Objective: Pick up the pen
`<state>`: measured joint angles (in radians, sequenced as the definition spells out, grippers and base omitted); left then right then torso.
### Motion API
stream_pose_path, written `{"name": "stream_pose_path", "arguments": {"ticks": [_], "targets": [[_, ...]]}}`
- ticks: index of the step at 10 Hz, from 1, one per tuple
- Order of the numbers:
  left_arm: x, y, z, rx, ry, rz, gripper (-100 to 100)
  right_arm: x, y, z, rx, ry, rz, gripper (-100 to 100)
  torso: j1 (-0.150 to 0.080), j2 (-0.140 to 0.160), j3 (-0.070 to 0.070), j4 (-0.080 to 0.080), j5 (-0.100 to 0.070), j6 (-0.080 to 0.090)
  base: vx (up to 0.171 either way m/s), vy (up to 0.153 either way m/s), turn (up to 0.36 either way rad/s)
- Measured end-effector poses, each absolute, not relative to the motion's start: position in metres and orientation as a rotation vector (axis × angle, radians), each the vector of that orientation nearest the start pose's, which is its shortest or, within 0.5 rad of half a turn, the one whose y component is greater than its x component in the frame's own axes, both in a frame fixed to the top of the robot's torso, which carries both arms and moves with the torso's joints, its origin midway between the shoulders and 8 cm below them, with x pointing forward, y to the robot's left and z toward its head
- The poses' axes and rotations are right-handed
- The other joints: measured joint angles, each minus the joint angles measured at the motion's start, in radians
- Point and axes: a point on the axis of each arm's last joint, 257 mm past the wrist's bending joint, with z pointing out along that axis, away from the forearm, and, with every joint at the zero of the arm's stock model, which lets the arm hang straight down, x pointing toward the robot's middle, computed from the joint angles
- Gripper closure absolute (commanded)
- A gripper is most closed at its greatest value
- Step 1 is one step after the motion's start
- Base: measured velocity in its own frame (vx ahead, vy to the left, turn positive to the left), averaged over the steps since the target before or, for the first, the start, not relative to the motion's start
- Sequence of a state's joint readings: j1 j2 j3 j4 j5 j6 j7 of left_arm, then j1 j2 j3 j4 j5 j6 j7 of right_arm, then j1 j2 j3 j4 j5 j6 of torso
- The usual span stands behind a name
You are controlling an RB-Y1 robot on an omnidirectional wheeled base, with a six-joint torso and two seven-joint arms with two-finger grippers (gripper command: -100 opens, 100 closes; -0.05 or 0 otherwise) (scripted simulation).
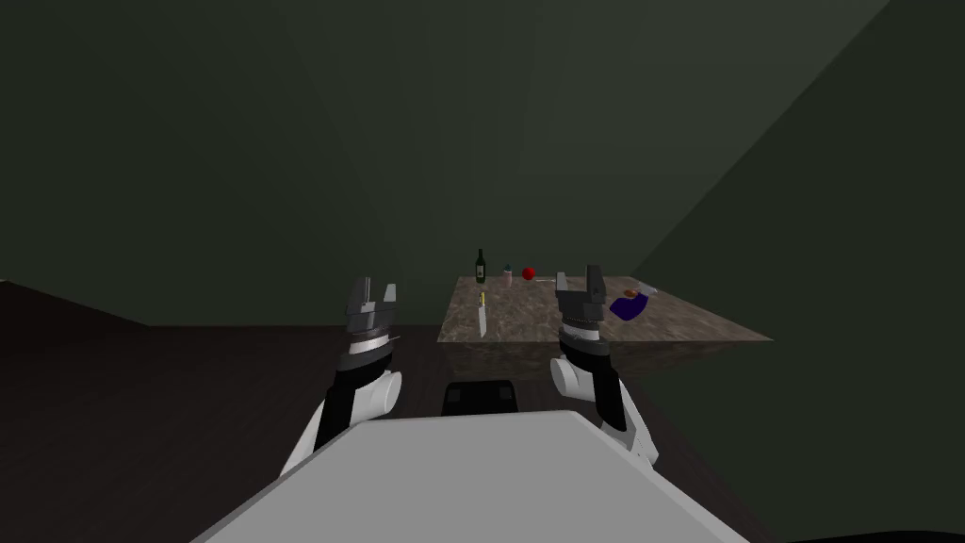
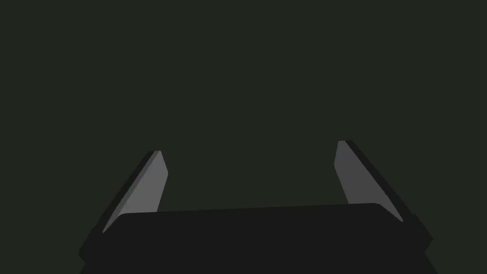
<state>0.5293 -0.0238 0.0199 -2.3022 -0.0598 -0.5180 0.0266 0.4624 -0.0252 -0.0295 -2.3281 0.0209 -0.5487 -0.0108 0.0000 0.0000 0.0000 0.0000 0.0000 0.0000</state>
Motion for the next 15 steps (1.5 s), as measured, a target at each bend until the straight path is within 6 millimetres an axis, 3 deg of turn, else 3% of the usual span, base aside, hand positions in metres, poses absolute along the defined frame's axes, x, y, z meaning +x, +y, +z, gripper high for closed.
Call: {"name": "stream_pose_path", "arguments": {"ticks": [5, 11, 15], "targets": [[0.362, 0.276, 0.009, -0.586, 0.753, -1.195, -100, 0.326, -0.274, 0.066, 0.52, 0.55, 1.313, 0, -0.001, 0.001, 0.001, 0.0, 0.0, 0.0, -0.019, -0.015, -0.054], [0.427, 0.296, -0.028, -0.584, 0.923, -1.008, -100, 0.326, -0.274, 0.066, 0.52, 0.55, 1.313, 0, -0.001, 0.001, 0.001, 0.0, 0.0, 0.0, -0.026, -0.019, -0.068], [0.458, 0.308, -0.051, -0.606, 1.002, -0.901, -100, 0.326, -0.274, 0.066, 0.52, 0.55, 1.313, 0, -0.001, 0.001, 0.001, 0.0, 0.0, 0.0, -0.019, -0.016, -0.059]]}}
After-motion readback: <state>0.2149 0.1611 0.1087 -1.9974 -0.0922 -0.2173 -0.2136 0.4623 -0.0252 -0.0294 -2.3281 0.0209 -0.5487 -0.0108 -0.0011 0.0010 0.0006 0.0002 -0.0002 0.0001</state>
